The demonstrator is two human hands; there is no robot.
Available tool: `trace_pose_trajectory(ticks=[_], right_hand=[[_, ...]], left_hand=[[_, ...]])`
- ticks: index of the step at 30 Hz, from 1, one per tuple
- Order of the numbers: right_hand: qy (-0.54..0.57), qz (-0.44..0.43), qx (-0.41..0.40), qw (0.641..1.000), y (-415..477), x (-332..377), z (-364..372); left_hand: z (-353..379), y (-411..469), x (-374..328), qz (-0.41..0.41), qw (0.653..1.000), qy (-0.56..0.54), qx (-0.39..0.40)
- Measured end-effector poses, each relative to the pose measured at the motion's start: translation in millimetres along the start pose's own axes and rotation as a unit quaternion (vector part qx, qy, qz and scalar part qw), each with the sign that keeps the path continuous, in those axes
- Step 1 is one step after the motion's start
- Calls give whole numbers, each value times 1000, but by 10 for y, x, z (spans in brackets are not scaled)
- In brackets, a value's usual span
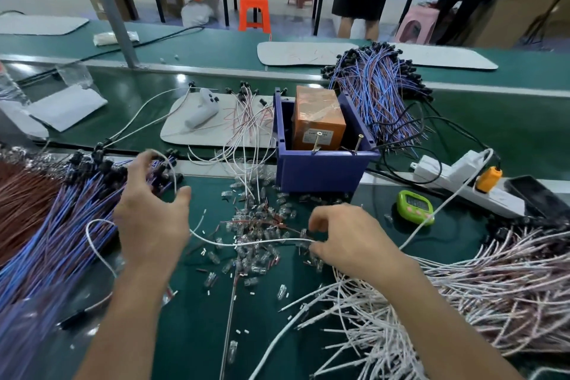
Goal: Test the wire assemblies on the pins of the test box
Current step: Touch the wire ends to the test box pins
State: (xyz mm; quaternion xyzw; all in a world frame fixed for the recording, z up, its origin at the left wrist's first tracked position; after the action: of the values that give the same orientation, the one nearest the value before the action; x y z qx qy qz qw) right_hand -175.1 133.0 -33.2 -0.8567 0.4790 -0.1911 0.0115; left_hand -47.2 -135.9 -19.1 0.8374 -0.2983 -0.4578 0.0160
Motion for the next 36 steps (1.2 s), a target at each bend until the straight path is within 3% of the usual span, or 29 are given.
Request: trace_pose_trajectory(ticks=[2,4,6,8,10,18,26,29,32,36], right_hand=[[-37,-4,9,999,-29,30,38],[-45,-8,-9,999,-38,69,50],[-34,1,-37,999,-38,88,26],[-19,8,-55,998,-51,89,-12],[20,11,-70,997,-74,62,-70],[109,-15,-134,985,-240,-144,-354],[110,-99,-228,962,-380,-113,-574],[144,-118,-292,938,-459,-139,-658],[161,-98,-280,941,-469,-252,-634],[134,-75,-283,947,-552,-507,-675]], left_hand=[[-30,-167,-289,105,992,39,-49],[112,-391,-583,221,972,77,-25],[391,-637,-770,291,950,76,86],[639,-850,-851,308,929,48,199],[789,-958,-896,313,915,26,252],[839,-768,-871,213,920,-76,319],[571,-534,-912,176,932,-114,296],[536,-493,-899,119,914,-165,351],[543,-516,-908,57,881,-241,403],[681,-610,-951,51,879,-185,436]])
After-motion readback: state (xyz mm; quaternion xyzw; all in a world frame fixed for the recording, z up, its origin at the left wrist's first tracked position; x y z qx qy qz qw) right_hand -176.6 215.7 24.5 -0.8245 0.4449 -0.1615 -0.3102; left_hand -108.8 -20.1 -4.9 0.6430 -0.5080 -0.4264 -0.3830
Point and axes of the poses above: each hand's wrist, its own y-axis towards the middle knuckle, its own z-axis out of the palm, x = y × z, the point moved 7 cm from there along y, towards the middle knuckle
